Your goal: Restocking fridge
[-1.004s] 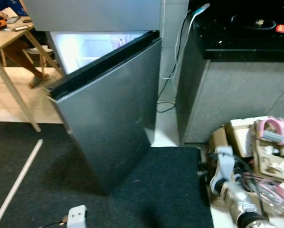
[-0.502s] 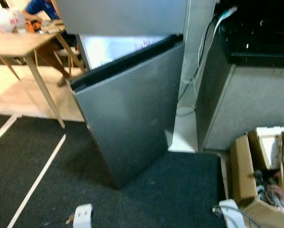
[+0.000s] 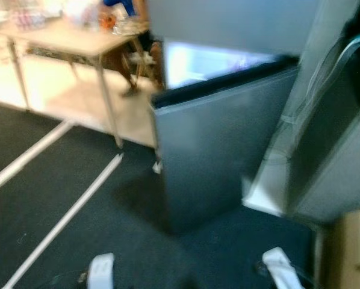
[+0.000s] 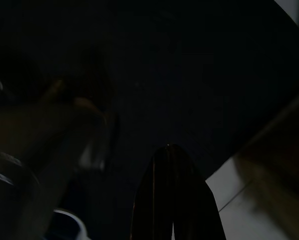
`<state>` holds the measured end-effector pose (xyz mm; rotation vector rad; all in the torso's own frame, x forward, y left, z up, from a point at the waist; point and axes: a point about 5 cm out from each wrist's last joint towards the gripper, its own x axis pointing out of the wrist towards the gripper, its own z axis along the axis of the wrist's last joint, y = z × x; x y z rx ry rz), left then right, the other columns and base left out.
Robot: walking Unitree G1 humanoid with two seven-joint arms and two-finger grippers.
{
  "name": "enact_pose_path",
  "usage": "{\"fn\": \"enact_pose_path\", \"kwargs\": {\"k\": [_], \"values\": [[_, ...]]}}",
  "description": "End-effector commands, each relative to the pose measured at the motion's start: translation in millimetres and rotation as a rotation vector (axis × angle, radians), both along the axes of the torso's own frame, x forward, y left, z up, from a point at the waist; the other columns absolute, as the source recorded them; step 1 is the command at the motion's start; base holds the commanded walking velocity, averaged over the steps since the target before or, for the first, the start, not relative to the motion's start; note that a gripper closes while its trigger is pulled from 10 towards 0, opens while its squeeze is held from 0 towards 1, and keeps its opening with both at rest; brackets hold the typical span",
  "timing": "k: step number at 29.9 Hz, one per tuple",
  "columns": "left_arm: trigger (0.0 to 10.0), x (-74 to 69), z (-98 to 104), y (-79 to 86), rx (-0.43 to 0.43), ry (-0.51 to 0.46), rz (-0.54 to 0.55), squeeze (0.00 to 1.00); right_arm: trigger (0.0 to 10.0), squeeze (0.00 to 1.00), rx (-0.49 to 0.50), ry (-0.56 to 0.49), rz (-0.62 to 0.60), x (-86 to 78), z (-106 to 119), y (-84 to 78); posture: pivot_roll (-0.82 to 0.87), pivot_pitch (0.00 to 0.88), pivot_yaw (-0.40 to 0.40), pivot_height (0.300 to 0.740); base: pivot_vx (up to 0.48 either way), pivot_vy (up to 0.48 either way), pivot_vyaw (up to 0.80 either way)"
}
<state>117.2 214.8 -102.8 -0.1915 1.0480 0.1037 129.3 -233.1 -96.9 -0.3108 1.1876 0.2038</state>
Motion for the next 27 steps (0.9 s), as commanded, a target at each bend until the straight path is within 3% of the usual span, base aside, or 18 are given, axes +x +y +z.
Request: {"fn": "enact_pose_path", "kwargs": {"k": [1, 9, 27], "values": [[10.0, -1.4, 0, 0.9, 0.003, 0.007, -0.009, 0.0, 10.0, 0.0, 0.007, -0.01, 0.009, 3.0, 0, 4.8, -0.06, 0.0, 0.002, 0.74, 0.0, 0.0, 0.71], [10.0, -2.1, 0, 2.6, -0.007, 0.012, -0.026, 0.0, 10.0, 0.0, 0.079, 0.004, -0.057, -3.7, -4, 12.7, -0.06, 0.0, 0.005, 0.74, 0.0, 0.0, 0.42], [10.0, -3.9, -1, 0.1, -0.025, 0.019, -0.039, 0.0, 10.0, 0.0, 0.08, 0.026, -0.07, -8.1, -6, 14.7, -0.06, 0.0, 0.009, 0.74, 0.297, 0.0, 0.0]]}}
